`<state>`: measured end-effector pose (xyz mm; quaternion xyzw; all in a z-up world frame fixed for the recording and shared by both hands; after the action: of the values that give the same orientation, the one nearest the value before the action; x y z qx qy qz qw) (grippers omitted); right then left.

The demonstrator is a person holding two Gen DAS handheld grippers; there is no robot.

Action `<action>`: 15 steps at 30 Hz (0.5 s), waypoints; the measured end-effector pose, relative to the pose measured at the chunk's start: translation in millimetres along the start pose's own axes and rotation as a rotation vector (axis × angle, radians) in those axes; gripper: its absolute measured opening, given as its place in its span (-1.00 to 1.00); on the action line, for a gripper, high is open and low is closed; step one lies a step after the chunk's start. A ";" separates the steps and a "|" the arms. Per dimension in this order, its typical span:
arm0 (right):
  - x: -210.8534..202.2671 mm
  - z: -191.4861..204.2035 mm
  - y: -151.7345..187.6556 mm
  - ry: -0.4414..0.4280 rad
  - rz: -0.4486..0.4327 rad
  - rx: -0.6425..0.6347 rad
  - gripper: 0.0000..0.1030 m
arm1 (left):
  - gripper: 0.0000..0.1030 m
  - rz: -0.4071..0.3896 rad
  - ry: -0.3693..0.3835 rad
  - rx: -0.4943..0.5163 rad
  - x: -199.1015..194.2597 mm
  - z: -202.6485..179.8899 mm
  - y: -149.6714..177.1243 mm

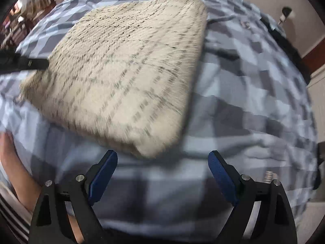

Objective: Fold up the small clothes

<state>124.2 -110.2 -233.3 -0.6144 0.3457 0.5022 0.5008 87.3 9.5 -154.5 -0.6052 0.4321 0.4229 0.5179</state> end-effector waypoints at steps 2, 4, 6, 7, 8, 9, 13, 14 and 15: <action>9.0 5.8 -4.9 -0.007 -0.003 0.029 0.41 | -0.86 0.017 0.011 0.005 7.4 -2.6 0.6; 21.0 2.4 -5.1 -0.001 0.034 0.048 -0.56 | -0.86 0.045 0.017 0.005 17.3 -1.7 6.4; 23.6 -10.5 -0.4 -0.024 0.058 0.108 -0.60 | -0.86 0.066 0.024 0.002 25.1 -1.5 8.9; 23.7 -16.1 2.7 -0.032 0.075 0.131 -0.64 | -0.86 0.072 0.030 -0.003 28.6 -0.3 7.9; 24.6 -24.2 8.6 -0.059 0.109 0.169 -0.72 | -0.86 0.077 0.035 -0.010 30.3 1.1 6.7; 25.7 -30.2 14.5 -0.086 0.137 0.199 -0.77 | -0.86 0.084 0.044 -0.026 30.8 3.5 5.1; 21.3 -54.9 38.5 -0.008 0.200 0.270 -0.96 | -0.86 0.084 0.054 -0.116 12.8 27.5 0.7; 16.0 -61.0 41.1 -0.021 0.186 0.294 -0.96 | -0.86 0.061 0.039 -0.148 1.1 39.2 -1.8; 5.6 -67.5 43.0 -0.032 0.170 0.318 -0.96 | -0.86 0.039 0.014 -0.164 -7.4 48.4 -3.9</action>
<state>104.1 -185.9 -250.7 -0.4878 0.4634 0.4916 0.5529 85.9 58.5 -151.5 -0.6400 0.4112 0.4627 0.4552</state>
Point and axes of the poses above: each gripper's, at about its wrist camera, not at the fingertips, and x roughly the way its jaws point, z to its left, y to its underside, the point moved 7 cm from there along x, roughly the way its jaws point, and after that the axes turned 7 degrees about -y, right-handed, at the moved point
